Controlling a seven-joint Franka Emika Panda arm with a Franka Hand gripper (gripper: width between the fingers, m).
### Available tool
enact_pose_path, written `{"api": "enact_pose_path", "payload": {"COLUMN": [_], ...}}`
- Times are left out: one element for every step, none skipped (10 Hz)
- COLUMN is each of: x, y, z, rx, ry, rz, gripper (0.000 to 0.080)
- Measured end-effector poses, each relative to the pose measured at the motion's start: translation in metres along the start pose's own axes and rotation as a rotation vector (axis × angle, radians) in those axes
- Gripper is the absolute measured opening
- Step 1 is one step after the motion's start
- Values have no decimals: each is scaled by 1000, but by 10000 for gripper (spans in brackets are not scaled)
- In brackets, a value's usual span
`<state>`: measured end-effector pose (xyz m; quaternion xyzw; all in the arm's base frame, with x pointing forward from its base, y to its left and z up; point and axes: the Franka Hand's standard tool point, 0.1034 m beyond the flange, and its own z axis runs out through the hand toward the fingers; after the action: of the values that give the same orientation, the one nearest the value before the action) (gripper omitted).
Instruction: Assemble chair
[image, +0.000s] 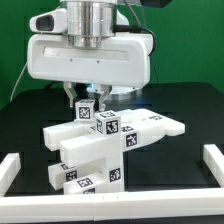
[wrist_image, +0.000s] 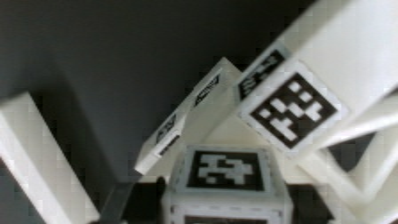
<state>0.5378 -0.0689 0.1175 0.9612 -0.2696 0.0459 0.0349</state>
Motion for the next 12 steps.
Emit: {"api": "enact_pose_path", "payload": {"x": [1,2,2,2,2,2,2,3,6,7,5,3], "y": [1,3,3,3,3,3,3,6,15,20,16,13], "z": [0,0,1,1,1,1,1,-2,-5,-5,-9,-12], "rx": [4,6,20,19,19,19,20,39,81,93,106,115], "ry": [-3,-4,-11,-10,-10,-10,-10,-13,-36,-39,-39,-38], "rz": [114,226,352,339,315,316,289,113,-8,-49,-121,-155], "gripper": [285,285,285,285,347,513,513,620,641,641,648,648]}}
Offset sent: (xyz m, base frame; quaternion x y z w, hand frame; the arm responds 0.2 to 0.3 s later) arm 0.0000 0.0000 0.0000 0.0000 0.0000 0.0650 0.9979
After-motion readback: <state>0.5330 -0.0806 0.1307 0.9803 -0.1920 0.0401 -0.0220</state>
